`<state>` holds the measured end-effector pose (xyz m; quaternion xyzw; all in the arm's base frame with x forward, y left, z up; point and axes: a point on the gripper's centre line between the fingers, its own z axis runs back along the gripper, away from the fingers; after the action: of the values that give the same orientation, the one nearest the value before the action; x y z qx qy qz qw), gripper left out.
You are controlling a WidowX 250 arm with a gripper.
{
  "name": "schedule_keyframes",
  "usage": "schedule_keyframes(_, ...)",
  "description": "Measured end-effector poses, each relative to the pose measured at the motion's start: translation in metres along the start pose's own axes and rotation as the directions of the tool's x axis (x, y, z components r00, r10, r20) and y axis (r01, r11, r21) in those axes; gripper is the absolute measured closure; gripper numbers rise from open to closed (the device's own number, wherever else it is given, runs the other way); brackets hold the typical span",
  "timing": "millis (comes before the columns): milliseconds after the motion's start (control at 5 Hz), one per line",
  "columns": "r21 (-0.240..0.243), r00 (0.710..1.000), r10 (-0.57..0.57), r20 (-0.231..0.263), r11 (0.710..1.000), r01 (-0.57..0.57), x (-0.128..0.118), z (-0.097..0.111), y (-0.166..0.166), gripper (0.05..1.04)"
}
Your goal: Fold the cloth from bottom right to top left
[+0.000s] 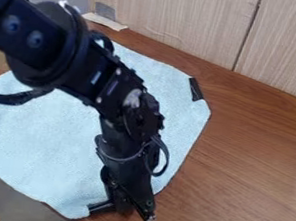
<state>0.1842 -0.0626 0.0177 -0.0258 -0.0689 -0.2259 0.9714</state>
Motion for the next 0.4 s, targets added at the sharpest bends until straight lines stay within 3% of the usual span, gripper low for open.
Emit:
schedule_keyframes(200,-0.035,1.000,-0.018,-0.010,0.999,0.018,0.005,0.003,-0.003,0.988)
schedule_keyframes(400,-0.057,1.000,-0.006,0.024,0.998,0.008,0.019,0.015,0.004,0.998)
